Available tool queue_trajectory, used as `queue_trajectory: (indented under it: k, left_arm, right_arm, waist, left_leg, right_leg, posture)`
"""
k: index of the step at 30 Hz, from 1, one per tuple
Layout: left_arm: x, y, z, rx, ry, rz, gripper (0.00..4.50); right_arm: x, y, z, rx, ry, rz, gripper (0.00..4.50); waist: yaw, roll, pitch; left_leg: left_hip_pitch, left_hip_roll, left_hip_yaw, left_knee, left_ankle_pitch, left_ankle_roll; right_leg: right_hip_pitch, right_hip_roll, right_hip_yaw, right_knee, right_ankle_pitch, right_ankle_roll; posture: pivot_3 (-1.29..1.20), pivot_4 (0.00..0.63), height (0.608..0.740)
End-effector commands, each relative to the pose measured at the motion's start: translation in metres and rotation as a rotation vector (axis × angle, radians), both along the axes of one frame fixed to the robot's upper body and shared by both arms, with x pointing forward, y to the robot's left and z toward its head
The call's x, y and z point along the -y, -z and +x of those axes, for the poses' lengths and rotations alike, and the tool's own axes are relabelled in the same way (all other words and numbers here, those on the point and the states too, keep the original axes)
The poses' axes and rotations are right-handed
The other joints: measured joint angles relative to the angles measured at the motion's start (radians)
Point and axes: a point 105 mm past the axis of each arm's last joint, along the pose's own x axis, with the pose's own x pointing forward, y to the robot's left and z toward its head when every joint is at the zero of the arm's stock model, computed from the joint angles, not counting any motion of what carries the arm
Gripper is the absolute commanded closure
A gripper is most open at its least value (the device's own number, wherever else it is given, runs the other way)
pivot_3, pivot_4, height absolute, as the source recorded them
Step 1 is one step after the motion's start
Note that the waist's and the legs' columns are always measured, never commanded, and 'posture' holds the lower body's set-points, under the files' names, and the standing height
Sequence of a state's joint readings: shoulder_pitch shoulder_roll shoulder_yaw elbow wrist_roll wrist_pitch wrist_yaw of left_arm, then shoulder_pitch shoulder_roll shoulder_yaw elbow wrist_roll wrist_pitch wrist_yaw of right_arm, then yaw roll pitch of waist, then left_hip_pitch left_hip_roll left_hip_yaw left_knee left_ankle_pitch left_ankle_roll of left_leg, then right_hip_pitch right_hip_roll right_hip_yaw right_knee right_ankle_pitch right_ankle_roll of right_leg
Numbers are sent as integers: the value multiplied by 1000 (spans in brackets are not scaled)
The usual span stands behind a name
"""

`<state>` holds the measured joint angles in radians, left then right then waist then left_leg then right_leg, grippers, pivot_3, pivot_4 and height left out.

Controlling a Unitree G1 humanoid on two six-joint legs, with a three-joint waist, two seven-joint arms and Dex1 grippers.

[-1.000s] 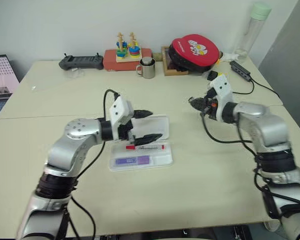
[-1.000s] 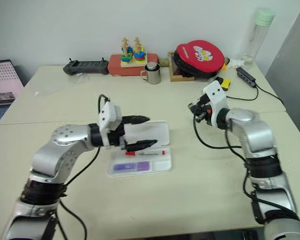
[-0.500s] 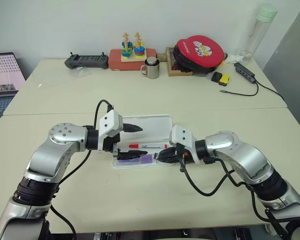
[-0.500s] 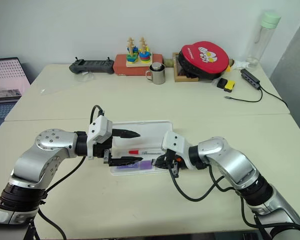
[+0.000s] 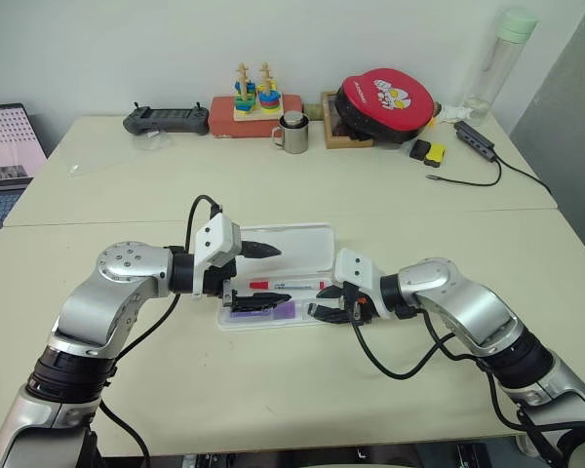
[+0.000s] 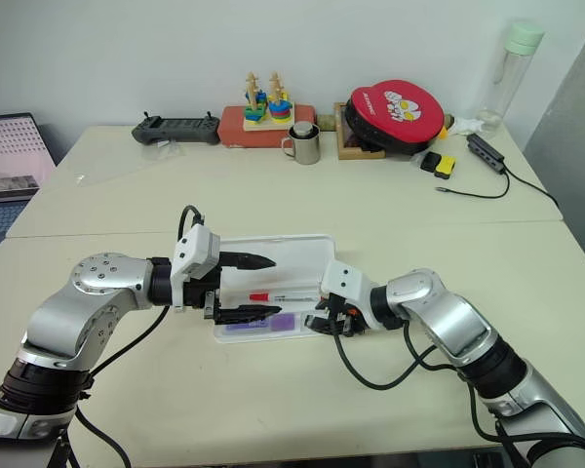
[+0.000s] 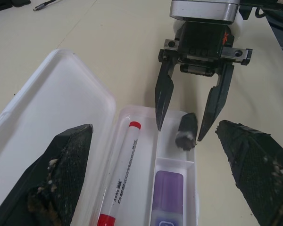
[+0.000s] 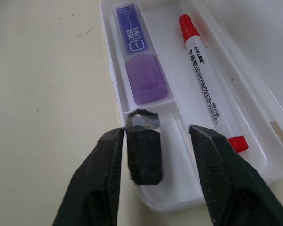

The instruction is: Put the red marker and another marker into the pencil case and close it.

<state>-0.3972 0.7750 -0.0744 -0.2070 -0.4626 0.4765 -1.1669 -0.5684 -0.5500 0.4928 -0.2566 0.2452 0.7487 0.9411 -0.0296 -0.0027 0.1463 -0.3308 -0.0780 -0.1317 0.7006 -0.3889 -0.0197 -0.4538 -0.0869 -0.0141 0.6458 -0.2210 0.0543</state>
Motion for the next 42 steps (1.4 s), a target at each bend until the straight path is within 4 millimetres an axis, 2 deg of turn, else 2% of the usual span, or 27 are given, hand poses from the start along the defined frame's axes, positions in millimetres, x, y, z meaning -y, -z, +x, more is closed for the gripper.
queue_trajectory:
  k: [1, 4, 6, 9, 10, 12, 15, 17, 20, 23, 26, 29, 42]
  left_arm:
    - [1, -11, 0, 46, -1, -12, 0]
    - [-1, -12, 0, 42, -20, -26, 0]
    - [-4, -15, -2, 40, -45, -46, 0]
    - [-11, -24, -2, 43, -114, -97, 0]
    - [-15, -28, -1, 43, -156, -129, 0]
    - [-23, -35, -2, 36, -231, -189, 0]
    - [-37, -38, -4, 25, -321, -222, 0]
    - [-53, -40, -7, 26, -400, -235, 0]
    - [-65, -37, -14, 14, -448, -227, 0]
    - [-68, -33, -22, -4, -454, -203, 0]
    - [-72, -31, -27, -15, -463, -192, 0]
    - [-74, -28, -33, -35, -468, -184, 0]
    - [-72, -32, -31, -28, -463, -192, 0]
  right_arm:
    - [-1, -15, 1, 43, -13, 40, 1275]
    - [2, -20, 5, 58, 0, 50, 604]
    - [1, -30, 5, 53, -10, 95, 88]
    - [-7, -64, 0, 44, -61, 243, 4]
    - [-10, -81, 7, 63, -53, 302, 4]
    - [-13, -111, 33, 130, 34, 388, 387]
    - [-15, -131, 59, 176, 113, 417, 932]
    - [-17, -137, 91, 219, 225, 383, 1402]
    - [-21, -127, 127, 242, 349, 280, 2141]
    - [-24, -110, 141, 227, 383, 194, 2860]
    - [-28, -99, 142, 212, 339, 139, 3715]
    - [-33, -90, 135, 191, 256, 97, 4434]
    - [-51, -82, 78, 154, -84, 106, 4434]
  waist:
    - [0, 0, 0]
    - [0, 0, 0]
    - [0, 0, 0]
    - [-1, 0, 0]
    - [-2, 0, 0]
    - [-8, 0, 0]
    - [-10, 0, 0]
    - [-12, 0, 0]
    - [-18, 0, 0]
    - [-21, 0, 0]
    - [-25, 0, 0]
    - [-30, 1, 0]
    - [-31, 1, 0]
  left_leg:
    - [0, 0, 0, 0, 0, 0]
    - [0, 0, 0, 0, 0, 0]
    - [0, 0, 0, 0, 0, 0]
    - [0, 0, 0, 0, 0, 0]
    - [0, 1, 0, 0, 0, 0]
    - [0, 1, 0, 0, 0, 0]
    - [1, 1, 0, 0, 0, 0]
    - [2, 1, 0, -1, 0, 0]
    - [1, 0, 1, -2, 0, 0]
    - [1, 1, 0, -2, 0, 0]
    - [1, 0, 0, -3, 0, 0]
    - [0, 1, 0, -3, 0, 0]
    - [1, 1, -1, -3, 0, 0]
  right_leg:
    - [0, 0, 0, 0, 0, 0]
    - [0, 0, 0, 0, 0, 0]
    - [0, 0, 0, 0, 0, 0]
    - [0, 0, 1, 0, 0, 0]
    - [0, 0, 1, 0, 0, 0]
    - [0, 0, 1, 0, 0, 0]
    - [0, 1, 1, 1, 0, 0]
    - [0, 1, 1, 1, 0, 0]
    - [-1, 0, 1, 1, 0, 0]
    - [-1, 0, 1, 0, 0, 0]
    - [-1, 0, 2, -1, 0, 0]
    - [-1, 0, 2, -1, 0, 0]
    - [-1, 0, 2, 0, 0, 0]
  posture:
    - [0, 150, 740]
    - [0, 150, 740]
    - [0, 150, 740]
    - [0, 150, 740]
    - [0, 150, 740]
    - [0, 150, 740]
    - [0, 150, 740]
    - [0, 150, 740]
    - [0, 150, 740]
    - [0, 150, 740]
    - [0, 150, 740]
    - [0, 150, 740]
    - [0, 150, 740]
